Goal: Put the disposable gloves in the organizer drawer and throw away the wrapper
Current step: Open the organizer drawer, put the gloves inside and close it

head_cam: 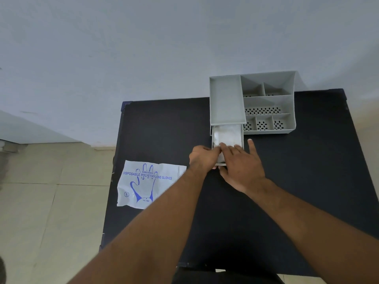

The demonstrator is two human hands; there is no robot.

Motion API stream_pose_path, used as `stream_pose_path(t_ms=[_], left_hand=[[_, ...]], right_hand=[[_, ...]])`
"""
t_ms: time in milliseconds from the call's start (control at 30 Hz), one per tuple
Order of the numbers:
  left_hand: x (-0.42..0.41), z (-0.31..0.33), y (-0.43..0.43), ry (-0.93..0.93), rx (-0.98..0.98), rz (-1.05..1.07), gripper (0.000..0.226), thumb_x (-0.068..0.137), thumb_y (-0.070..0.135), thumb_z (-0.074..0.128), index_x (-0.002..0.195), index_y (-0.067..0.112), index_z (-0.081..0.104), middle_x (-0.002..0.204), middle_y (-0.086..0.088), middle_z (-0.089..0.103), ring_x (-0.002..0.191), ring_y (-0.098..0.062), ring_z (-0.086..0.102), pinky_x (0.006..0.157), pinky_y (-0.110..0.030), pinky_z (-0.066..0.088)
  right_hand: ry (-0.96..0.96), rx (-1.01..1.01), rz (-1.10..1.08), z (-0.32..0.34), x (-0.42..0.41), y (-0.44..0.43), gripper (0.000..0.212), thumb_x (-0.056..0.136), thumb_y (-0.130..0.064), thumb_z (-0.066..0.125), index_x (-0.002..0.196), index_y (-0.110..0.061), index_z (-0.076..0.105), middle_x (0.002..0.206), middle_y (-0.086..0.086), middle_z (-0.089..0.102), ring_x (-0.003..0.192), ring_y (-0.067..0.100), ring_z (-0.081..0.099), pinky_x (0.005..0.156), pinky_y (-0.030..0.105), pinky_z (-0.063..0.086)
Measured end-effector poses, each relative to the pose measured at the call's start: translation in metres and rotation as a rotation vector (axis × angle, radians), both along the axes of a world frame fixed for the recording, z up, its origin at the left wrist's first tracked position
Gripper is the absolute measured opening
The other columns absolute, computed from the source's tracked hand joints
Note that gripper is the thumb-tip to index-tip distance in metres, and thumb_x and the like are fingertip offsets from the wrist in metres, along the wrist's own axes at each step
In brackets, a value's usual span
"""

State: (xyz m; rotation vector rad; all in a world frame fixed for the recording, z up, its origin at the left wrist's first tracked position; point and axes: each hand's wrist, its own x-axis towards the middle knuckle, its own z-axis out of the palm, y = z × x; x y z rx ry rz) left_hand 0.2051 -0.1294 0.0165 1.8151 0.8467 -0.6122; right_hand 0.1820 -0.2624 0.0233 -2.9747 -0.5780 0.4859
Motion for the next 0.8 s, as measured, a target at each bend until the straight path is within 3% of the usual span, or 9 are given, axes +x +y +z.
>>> stream_pose_path(t_ms=[100, 200, 267, 367, 467, 600, 800], left_hand=[[0.002, 0.007, -0.002, 0.017, -0.035, -0.028, 0.025, 0.088, 0.037, 0.063, 0.103, 0.016, 0.068, 0.092, -0.006, 0.076, 0.061, -0.014, 0.069, 0.041, -0.017, 0.04], [0.001, 0.012, 0.006, 0.022, -0.101, -0.059, 0.023, 0.089, 0.028, 0.057, 0.111, 0.021, 0.061, 0.102, -0.002, 0.073, 0.071, -0.015, 0.071, 0.053, -0.023, 0.045], [0.0, 0.015, 0.011, 0.023, -0.135, -0.067, 0.028, 0.087, 0.035, 0.057, 0.112, 0.022, 0.062, 0.1, 0.0, 0.072, 0.075, -0.016, 0.071, 0.062, -0.029, 0.045], [0.002, 0.015, 0.014, 0.015, -0.146, -0.054, 0.033, 0.088, 0.045, 0.053, 0.107, 0.021, 0.066, 0.094, 0.0, 0.072, 0.071, -0.016, 0.071, 0.055, -0.025, 0.04], [0.005, 0.009, 0.015, -0.023, -0.049, -0.08, 0.033, 0.094, 0.049, 0.054, 0.105, 0.019, 0.065, 0.096, -0.002, 0.071, 0.07, -0.018, 0.072, 0.043, -0.019, 0.04], [0.013, 0.003, 0.012, -0.086, 0.177, -0.153, 0.025, 0.088, 0.041, 0.057, 0.086, 0.018, 0.067, 0.088, -0.003, 0.071, 0.074, -0.024, 0.071, 0.061, -0.03, 0.057], [0.021, 0.001, 0.006, -0.162, 0.388, -0.227, 0.023, 0.087, 0.032, 0.058, 0.079, 0.011, 0.057, 0.074, -0.002, 0.062, 0.062, -0.022, 0.059, 0.051, -0.025, 0.04]], right_hand=[[-0.013, -0.008, -0.01, 0.001, 0.004, -0.003, 0.074, 0.094, -0.043, 0.051, 0.158, -0.023, 0.018, 0.146, 0.002, 0.053, 0.142, 0.023, 0.041, 0.12, 0.058, 0.003], [-0.022, -0.014, 0.003, 0.001, 0.006, 0.001, 0.07, 0.093, -0.041, 0.052, 0.156, -0.03, 0.024, 0.142, 0.0, 0.056, 0.138, 0.022, 0.045, 0.119, 0.059, 0.004], [-0.037, -0.037, 0.019, -0.001, 0.008, 0.004, 0.063, 0.092, -0.041, 0.052, 0.151, -0.032, 0.033, 0.141, 0.002, 0.055, 0.136, 0.023, 0.045, 0.119, 0.059, 0.006], [-0.034, -0.066, 0.019, -0.003, 0.009, 0.008, 0.061, 0.091, -0.042, 0.053, 0.149, -0.033, 0.037, 0.143, 0.007, 0.051, 0.137, 0.027, 0.043, 0.118, 0.058, 0.008], [-0.038, -0.069, 0.023, -0.006, 0.009, 0.01, 0.062, 0.09, -0.042, 0.056, 0.149, -0.03, 0.041, 0.143, 0.01, 0.051, 0.136, 0.029, 0.044, 0.119, 0.058, 0.009], [-0.084, -0.024, 0.005, -0.011, 0.008, 0.008, 0.055, 0.085, -0.038, 0.065, 0.136, -0.019, 0.056, 0.128, 0.006, 0.064, 0.128, 0.027, 0.054, 0.119, 0.057, 0.012], [-0.23, 0.019, -0.01, -0.01, 0.004, 0.0, 0.024, 0.075, -0.025, 0.078, 0.096, -0.017, 0.073, 0.092, 0.008, 0.065, 0.088, 0.03, 0.062, 0.108, 0.056, 0.034]])
